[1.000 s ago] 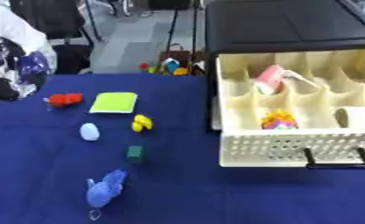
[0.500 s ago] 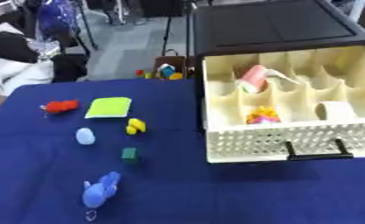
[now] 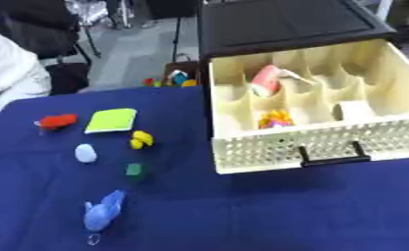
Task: Pick up objects from table and place into drawer.
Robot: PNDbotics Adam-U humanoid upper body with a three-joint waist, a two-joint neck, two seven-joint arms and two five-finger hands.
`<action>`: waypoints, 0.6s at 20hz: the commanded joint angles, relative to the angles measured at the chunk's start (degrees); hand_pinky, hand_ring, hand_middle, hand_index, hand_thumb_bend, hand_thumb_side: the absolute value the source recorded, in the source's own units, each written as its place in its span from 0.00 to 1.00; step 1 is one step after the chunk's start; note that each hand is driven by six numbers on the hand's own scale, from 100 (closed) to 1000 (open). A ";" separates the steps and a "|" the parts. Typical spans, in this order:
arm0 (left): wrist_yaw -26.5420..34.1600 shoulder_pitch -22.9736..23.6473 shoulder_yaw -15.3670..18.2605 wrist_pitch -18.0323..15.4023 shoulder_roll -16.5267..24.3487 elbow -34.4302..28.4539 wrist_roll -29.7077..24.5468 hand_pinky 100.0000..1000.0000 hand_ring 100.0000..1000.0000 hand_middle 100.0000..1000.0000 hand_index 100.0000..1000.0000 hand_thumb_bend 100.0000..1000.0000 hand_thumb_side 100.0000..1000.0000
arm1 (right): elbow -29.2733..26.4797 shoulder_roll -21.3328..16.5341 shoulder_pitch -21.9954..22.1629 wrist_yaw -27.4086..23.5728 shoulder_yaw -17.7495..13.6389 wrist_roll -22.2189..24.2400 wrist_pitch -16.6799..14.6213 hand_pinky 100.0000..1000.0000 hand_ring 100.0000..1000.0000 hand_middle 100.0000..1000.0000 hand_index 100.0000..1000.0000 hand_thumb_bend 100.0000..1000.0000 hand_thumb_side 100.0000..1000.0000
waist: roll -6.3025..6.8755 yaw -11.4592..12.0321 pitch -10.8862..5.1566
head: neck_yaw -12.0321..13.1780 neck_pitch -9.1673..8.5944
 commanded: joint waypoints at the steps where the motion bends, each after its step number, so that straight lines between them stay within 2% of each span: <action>1: 0.48 -3.17 -0.01 0.51 -1.96 1.50 0.60 0.41 0.56 0.55 0.61 0.00 0.58 | -0.54 -0.54 -0.86 -0.80 0.31 -0.68 -1.17 0.56 0.62 0.61 0.73 0.00 1.00 | -0.01 -0.34 -0.97 | 0.63 0.41; 12: 1.27 -7.63 -1.98 0.33 -9.03 6.94 3.69 0.40 0.55 0.53 0.60 0.00 0.57 | -0.54 -0.08 -2.83 -1.27 0.75 -0.59 -2.07 0.56 0.62 0.61 0.73 0.00 1.00 | 1.37 -4.38 -0.02 | 5.22 -0.80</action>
